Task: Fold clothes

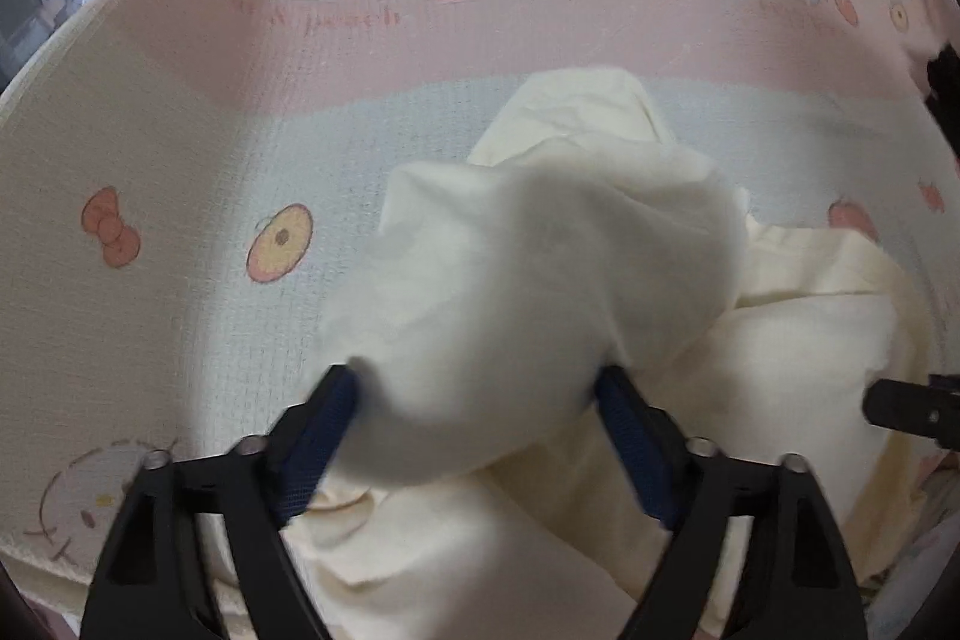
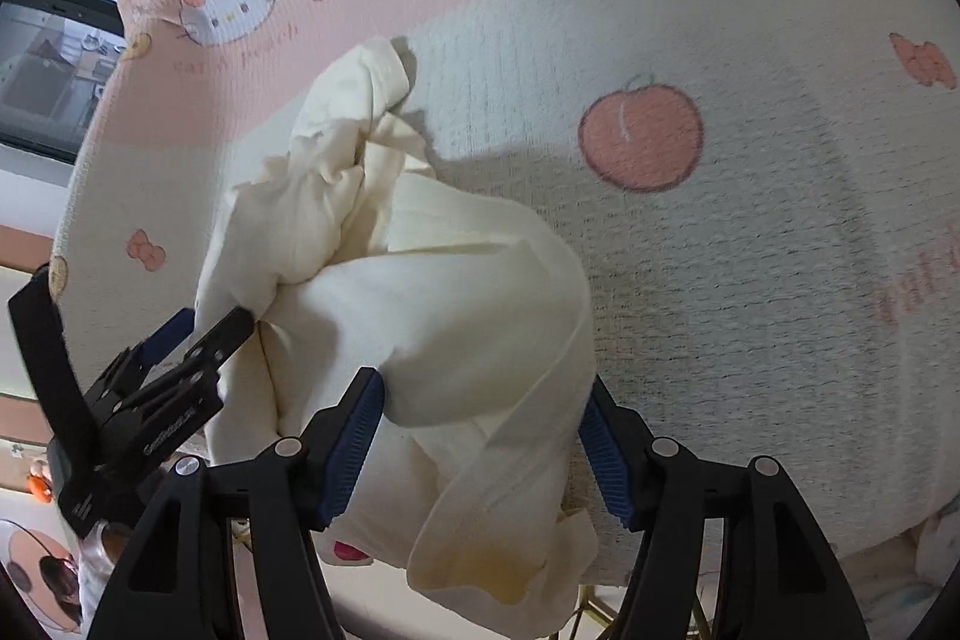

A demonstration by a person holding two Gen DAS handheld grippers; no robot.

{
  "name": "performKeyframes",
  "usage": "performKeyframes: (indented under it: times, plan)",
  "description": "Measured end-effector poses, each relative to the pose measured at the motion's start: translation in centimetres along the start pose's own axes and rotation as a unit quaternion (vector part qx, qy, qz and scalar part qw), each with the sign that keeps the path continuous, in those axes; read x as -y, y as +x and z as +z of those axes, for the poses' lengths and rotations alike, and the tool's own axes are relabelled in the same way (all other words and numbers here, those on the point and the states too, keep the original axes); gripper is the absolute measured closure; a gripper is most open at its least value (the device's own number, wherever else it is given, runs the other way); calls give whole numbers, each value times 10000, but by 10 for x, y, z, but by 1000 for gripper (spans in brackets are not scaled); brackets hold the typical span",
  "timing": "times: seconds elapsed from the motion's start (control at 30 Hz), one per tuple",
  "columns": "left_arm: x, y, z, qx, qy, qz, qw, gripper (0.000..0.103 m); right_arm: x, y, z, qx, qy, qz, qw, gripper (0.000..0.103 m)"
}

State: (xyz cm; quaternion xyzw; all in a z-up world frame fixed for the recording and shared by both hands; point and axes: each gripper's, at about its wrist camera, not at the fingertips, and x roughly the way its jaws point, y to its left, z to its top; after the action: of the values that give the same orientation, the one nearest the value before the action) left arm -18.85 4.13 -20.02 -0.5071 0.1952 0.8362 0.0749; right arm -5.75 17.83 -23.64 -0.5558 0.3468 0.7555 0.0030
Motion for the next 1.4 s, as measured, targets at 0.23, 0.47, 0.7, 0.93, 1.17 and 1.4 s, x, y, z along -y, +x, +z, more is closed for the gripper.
performKeyframes:
  times: [0.23,0.47,0.7,0.93,1.17,1.4]
  plan:
    - [41,17,-30,471,1230,1028,9859,0,1,10,-1,-117,29,-3,9999,39]
    - [42,21,-29,358,1391,995,9846,0,4,12,0,-136,132,94,9998,39]
    - [35,22,-15,133,1155,1122,9869,2,4,11,0,-138,105,7,9998,39]
    - [-1,14,13,33,304,489,9983,35,-6,12,1,-99,-162,-200,9996,39]
    - [-4,0,10,194,271,332,9989,54,-29,15,0,65,-667,-641,9957,87]
    - [-33,-20,20,155,-824,-292,9960,69,-49,-6,-3,639,-1324,-1163,9823,96]
